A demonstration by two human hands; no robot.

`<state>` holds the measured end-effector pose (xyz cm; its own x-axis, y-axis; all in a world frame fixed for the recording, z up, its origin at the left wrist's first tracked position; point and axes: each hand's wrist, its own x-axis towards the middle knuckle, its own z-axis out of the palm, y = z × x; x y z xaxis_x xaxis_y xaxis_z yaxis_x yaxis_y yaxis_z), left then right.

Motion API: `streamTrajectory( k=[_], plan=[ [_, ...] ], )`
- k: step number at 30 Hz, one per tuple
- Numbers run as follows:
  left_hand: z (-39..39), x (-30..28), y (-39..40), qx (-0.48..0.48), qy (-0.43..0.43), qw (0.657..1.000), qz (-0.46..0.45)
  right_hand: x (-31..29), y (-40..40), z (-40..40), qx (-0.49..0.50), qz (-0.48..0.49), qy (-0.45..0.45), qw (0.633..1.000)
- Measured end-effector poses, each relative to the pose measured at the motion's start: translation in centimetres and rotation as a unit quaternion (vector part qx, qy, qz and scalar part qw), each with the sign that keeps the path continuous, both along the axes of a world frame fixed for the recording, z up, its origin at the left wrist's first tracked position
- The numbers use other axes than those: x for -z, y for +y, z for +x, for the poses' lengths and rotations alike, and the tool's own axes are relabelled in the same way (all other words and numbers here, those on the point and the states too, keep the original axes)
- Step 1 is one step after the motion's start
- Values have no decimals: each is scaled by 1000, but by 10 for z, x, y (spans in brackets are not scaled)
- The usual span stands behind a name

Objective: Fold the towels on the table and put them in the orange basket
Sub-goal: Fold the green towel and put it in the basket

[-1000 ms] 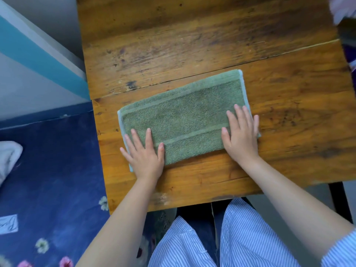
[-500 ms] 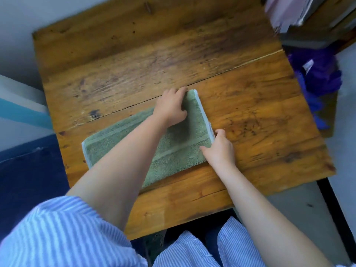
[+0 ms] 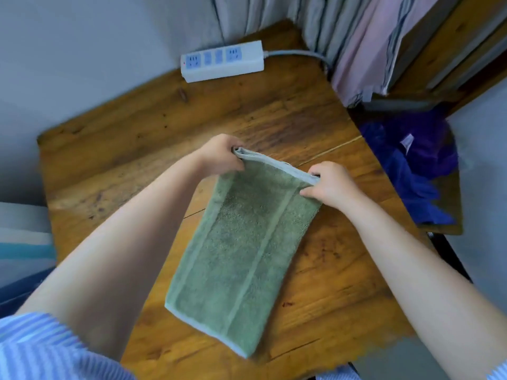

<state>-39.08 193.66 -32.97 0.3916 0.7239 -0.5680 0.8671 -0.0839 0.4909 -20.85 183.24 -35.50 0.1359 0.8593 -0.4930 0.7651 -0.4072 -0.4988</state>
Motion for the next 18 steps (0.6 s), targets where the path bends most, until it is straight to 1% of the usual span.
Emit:
streamTrajectory(
  k=[3, 5, 8, 11, 14, 16, 18],
  plan=[
    [-2, -14, 19, -13, -40, 999, 33, -16, 34, 18, -35, 70, -35, 996],
    [-6, -22, 25, -20, -66, 995, 73, -25, 50, 24, -64, 126, -53, 989],
    [-14, -28, 24, -36, -97, 984, 148, -40, 60, 25, -101, 208, -93, 968],
    [-27, -33, 14, -42, -122, 967, 220, -51, 53, 18, -123, 298, -107, 941],
    [-47, -31, -11, 36, -114, 953, 279, -57, 24, 4, -150, 353, -102, 918],
    [-64, -24, -34, 98, -103, 944, 299, -55, -5, -7, -184, 344, -99, 915],
    [-80, -19, -60, 161, -110, 933, 302, -51, -37, -19, -208, 314, -109, 920]
  ],
)
